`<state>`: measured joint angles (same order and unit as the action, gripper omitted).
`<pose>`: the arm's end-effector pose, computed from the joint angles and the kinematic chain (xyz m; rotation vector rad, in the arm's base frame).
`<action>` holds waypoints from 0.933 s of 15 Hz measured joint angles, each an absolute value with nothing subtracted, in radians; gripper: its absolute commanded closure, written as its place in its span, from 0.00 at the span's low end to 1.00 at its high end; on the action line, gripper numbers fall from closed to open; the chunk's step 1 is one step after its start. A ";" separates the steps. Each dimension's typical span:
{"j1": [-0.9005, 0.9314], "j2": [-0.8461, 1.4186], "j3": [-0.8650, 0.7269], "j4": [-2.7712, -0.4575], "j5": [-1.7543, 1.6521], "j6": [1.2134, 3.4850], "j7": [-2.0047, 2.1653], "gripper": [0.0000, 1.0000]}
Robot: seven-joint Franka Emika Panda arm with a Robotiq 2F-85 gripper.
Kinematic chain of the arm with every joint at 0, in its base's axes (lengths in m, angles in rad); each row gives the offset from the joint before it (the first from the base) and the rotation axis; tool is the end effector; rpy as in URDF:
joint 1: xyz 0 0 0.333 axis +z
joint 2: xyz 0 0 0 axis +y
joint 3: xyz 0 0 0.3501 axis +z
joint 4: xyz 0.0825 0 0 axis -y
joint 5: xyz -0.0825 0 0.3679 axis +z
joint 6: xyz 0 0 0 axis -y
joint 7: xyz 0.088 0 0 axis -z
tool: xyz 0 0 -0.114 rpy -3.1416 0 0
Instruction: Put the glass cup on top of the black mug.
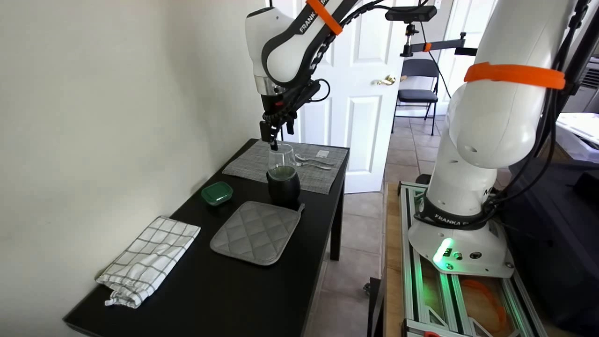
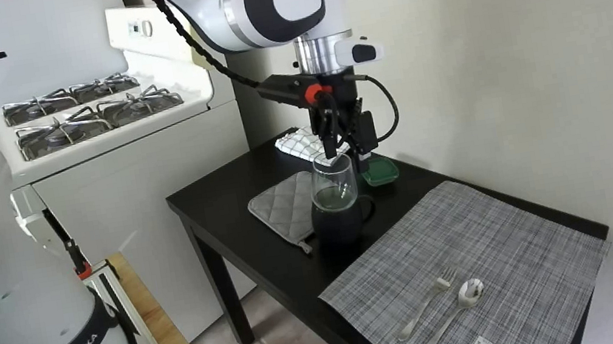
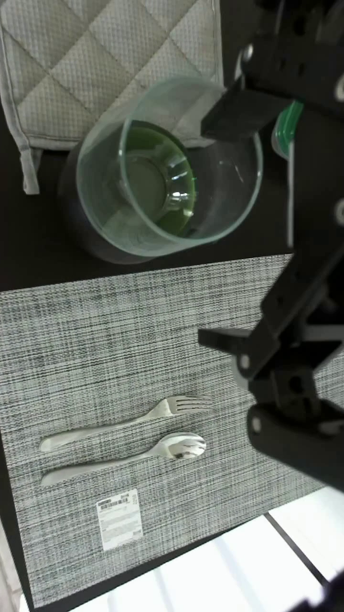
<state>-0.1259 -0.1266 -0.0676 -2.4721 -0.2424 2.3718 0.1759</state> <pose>0.4404 -0.0904 0.3809 2.9645 -0.2926 0.0376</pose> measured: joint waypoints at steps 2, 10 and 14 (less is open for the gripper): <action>-0.124 -0.153 -0.060 -2.465 -0.244 2.372 0.176 0.00; -0.116 -0.339 0.009 -2.457 -0.247 2.366 0.217 0.00; -0.117 -0.417 0.040 -2.457 -0.252 2.349 0.251 0.00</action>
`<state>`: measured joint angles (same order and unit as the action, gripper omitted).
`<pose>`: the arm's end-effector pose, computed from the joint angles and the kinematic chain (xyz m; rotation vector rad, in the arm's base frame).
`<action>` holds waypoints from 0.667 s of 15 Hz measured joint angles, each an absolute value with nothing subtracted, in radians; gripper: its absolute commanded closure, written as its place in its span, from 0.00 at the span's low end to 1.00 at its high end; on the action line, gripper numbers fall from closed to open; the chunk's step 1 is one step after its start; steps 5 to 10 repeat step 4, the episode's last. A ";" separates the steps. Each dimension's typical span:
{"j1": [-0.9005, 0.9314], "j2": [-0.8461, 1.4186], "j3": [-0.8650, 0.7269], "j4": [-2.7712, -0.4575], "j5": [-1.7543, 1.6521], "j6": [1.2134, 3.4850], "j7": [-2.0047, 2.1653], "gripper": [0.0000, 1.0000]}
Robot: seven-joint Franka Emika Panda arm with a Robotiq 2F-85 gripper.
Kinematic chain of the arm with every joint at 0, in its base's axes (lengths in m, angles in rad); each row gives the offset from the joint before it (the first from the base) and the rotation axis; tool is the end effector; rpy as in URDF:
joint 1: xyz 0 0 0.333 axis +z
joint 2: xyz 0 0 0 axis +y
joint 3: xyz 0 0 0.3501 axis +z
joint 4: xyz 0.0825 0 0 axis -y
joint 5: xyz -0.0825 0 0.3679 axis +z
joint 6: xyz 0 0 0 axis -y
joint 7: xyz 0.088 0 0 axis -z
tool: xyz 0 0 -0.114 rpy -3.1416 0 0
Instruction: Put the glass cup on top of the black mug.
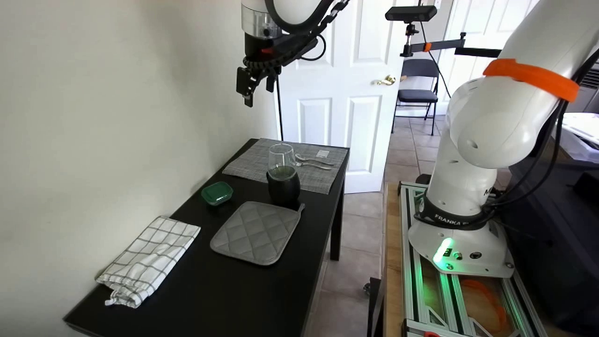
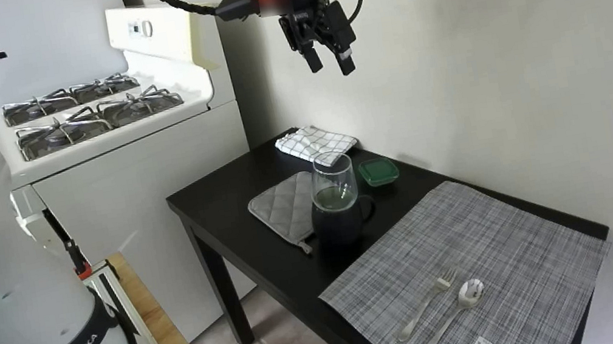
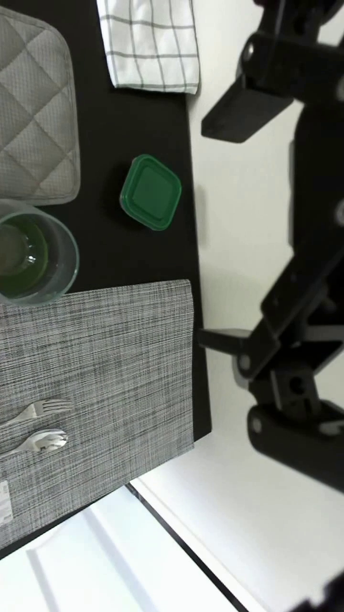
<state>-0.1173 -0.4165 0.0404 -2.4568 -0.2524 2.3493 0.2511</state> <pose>0.4166 -0.0355 0.5123 2.8974 -0.2600 0.4761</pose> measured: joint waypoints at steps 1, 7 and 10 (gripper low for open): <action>-0.117 -0.418 0.040 -2.457 -0.252 2.349 0.250 0.00; -0.118 -0.409 0.039 -2.457 -0.252 2.349 0.250 0.00; -0.118 -0.409 0.039 -2.457 -0.252 2.349 0.250 0.00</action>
